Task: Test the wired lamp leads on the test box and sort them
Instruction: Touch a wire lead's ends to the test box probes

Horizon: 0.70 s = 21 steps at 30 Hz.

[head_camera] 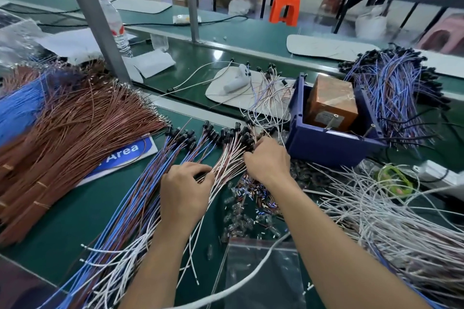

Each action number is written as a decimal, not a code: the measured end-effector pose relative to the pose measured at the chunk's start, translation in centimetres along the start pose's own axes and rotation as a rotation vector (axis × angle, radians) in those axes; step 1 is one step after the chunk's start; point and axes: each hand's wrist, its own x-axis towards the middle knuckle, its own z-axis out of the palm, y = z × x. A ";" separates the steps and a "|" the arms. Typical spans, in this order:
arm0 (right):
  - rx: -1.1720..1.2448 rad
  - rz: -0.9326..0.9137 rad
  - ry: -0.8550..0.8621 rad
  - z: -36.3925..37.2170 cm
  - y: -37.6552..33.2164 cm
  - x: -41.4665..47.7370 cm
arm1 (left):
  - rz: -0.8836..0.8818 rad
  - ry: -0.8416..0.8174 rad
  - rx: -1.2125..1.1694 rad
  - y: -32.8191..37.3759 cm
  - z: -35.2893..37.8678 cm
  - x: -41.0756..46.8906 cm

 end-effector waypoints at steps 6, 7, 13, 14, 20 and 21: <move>-0.272 -0.176 -0.001 -0.7 0.0 -1.8 | 0.008 -0.025 -0.018 0.3 -0.3 -0.1; -0.304 -0.214 0.007 -0.9 0.1 -2.1 | 0.002 -0.032 -0.014 0.3 -0.4 -0.2; 0.019 -0.282 0.193 -4.3 1.6 -4.7 | 0.387 0.038 -0.018 3.1 -1.0 -0.7; 0.130 -0.289 0.231 -5.2 1.9 -5.2 | 0.415 -0.017 -0.053 4.1 -0.9 -0.6; 0.824 -0.250 0.418 -10.2 3.9 -7.5 | 0.111 -0.291 -0.490 6.9 0.4 -0.7; 1.014 -0.191 0.427 -10.8 4.5 -7.7 | 0.067 -0.338 -0.601 6.9 0.4 -0.7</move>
